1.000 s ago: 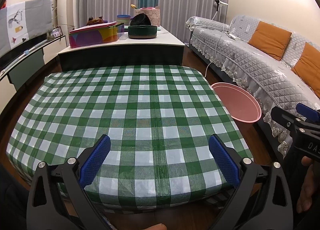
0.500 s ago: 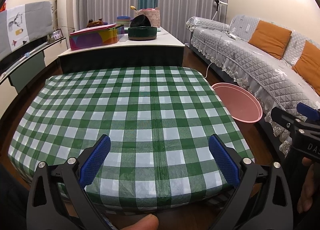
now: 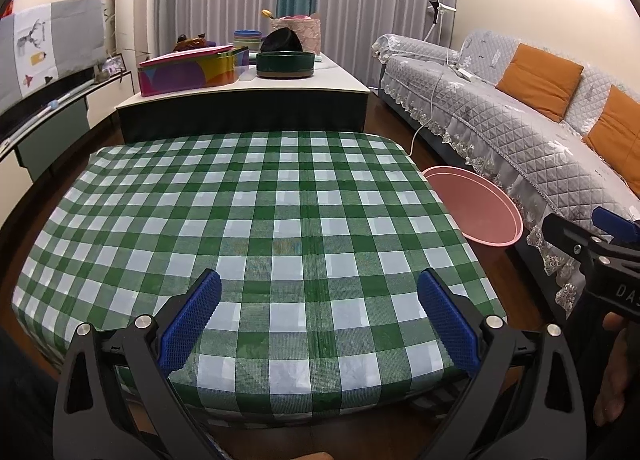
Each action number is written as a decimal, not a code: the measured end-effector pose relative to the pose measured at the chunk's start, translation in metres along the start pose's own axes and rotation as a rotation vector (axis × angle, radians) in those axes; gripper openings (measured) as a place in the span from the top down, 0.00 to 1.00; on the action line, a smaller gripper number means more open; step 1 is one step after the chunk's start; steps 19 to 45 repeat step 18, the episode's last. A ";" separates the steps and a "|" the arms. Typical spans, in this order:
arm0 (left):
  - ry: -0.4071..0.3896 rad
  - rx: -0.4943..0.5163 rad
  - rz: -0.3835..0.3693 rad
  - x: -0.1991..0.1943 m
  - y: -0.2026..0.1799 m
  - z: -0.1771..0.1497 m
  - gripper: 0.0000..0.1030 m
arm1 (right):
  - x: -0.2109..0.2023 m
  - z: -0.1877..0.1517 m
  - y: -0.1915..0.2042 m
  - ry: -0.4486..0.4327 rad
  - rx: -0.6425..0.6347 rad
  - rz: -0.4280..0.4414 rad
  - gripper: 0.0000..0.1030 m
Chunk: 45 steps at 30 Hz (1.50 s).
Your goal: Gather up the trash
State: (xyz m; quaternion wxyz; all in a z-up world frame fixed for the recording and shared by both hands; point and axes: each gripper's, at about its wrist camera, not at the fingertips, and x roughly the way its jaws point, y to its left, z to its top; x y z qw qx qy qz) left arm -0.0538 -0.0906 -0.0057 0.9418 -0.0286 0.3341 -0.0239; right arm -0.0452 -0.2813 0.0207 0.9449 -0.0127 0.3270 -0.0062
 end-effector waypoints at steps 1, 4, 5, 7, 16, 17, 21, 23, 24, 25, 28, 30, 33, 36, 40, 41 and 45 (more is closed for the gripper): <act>-0.001 0.000 -0.002 0.000 0.001 0.000 0.08 | 0.000 0.000 0.000 0.000 0.000 0.000 0.05; 0.000 -0.002 -0.002 0.000 0.001 0.000 0.08 | 0.000 0.000 0.000 0.001 0.000 0.001 0.05; 0.001 -0.001 -0.001 0.000 0.001 0.000 0.08 | 0.000 0.000 -0.001 0.001 0.000 0.001 0.05; 0.006 -0.004 -0.002 0.001 0.001 0.000 0.08 | 0.000 0.000 0.000 0.001 0.000 0.001 0.05; 0.023 0.005 0.012 0.002 0.000 0.000 0.08 | 0.000 -0.002 -0.002 -0.001 0.012 0.000 0.05; 0.025 0.007 0.013 0.002 0.001 -0.001 0.08 | 0.000 -0.003 -0.002 0.000 0.013 0.000 0.05; 0.025 0.007 0.012 0.002 0.000 -0.001 0.08 | 0.001 -0.003 -0.001 0.000 0.012 0.001 0.05; 0.025 0.007 0.012 0.002 0.000 -0.001 0.08 | 0.001 -0.003 -0.001 0.000 0.012 0.001 0.05; 0.025 0.007 0.012 0.002 0.000 -0.001 0.08 | 0.001 -0.003 -0.001 0.000 0.012 0.001 0.05; 0.025 0.007 0.012 0.002 0.000 -0.001 0.08 | 0.001 -0.003 -0.001 0.000 0.012 0.001 0.05; 0.025 0.007 0.012 0.002 0.000 -0.001 0.08 | 0.001 -0.003 -0.001 0.000 0.012 0.001 0.05; 0.025 0.007 0.012 0.002 0.000 -0.001 0.08 | 0.001 -0.003 -0.001 0.000 0.012 0.001 0.05; 0.025 0.007 0.012 0.002 0.000 -0.001 0.08 | 0.001 -0.003 -0.001 0.000 0.012 0.001 0.05; 0.025 0.007 0.012 0.002 0.000 -0.001 0.08 | 0.001 -0.003 -0.001 0.000 0.012 0.001 0.05; 0.025 0.007 0.012 0.002 0.000 -0.001 0.08 | 0.001 -0.003 -0.001 0.000 0.012 0.001 0.05; 0.025 0.007 0.012 0.002 0.000 -0.001 0.08 | 0.001 -0.003 -0.001 0.000 0.012 0.001 0.05; 0.025 0.007 0.012 0.002 0.000 -0.001 0.08 | 0.001 -0.003 -0.001 0.000 0.012 0.001 0.05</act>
